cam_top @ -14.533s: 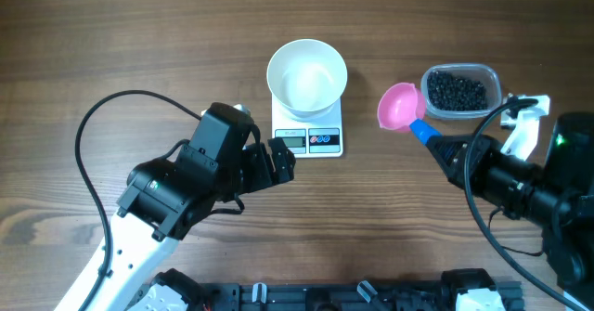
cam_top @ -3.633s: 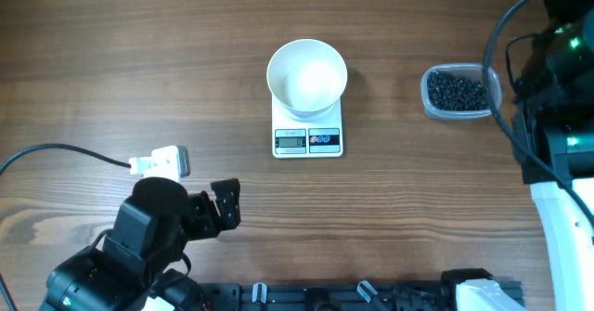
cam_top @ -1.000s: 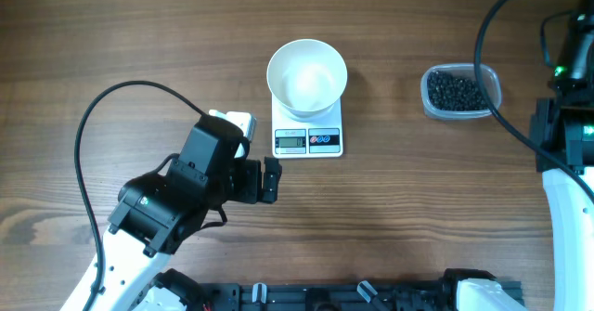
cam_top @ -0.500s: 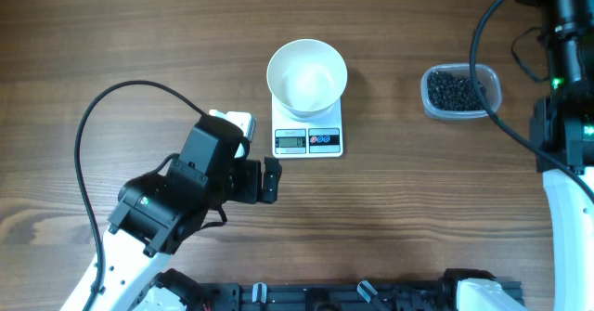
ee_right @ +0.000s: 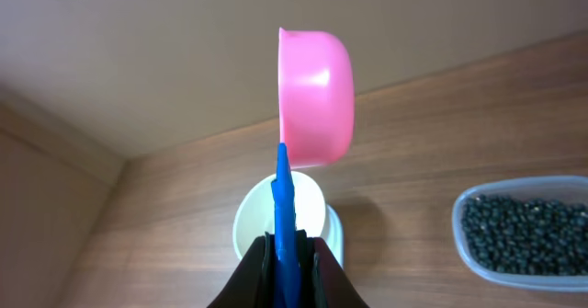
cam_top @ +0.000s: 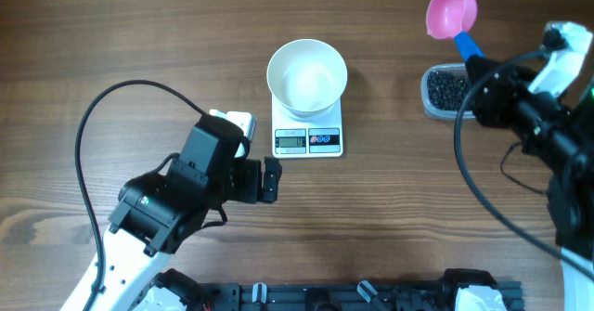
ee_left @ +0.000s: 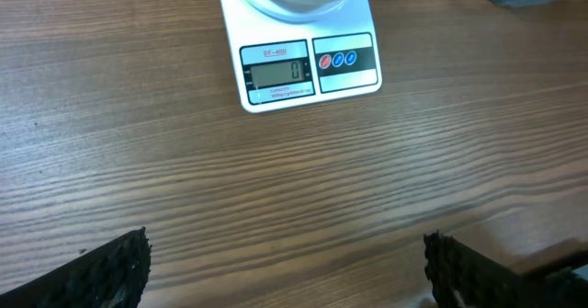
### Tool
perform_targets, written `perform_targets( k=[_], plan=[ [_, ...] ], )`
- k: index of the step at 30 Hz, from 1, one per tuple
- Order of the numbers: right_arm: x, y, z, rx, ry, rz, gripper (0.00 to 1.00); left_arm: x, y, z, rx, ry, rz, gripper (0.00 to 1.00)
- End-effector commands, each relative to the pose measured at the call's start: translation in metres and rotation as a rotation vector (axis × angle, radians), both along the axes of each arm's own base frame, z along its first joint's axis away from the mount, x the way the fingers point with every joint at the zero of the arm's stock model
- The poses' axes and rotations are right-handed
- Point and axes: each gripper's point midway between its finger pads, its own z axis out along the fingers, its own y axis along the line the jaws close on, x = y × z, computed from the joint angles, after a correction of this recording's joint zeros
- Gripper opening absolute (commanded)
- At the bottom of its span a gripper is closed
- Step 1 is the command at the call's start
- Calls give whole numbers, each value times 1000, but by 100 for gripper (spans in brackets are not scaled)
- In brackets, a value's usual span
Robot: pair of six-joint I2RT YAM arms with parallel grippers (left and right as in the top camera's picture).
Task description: Scoop item into bowl and weigh 150g on scale
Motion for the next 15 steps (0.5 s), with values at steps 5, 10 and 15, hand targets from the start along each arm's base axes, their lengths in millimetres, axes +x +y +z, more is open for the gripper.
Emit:
perform_targets(
  k=[5,10,15],
  plan=[
    [-42,16,29,129,-52,42,4,-5,-13,3,-65,22,-53,100],
    [-53,27,10,165,53,95,4,-13,-20,3,-102,54,-85,100],
    [-57,28,3,174,92,99,4,-10,-20,-5,-162,161,99,100]
  ],
)
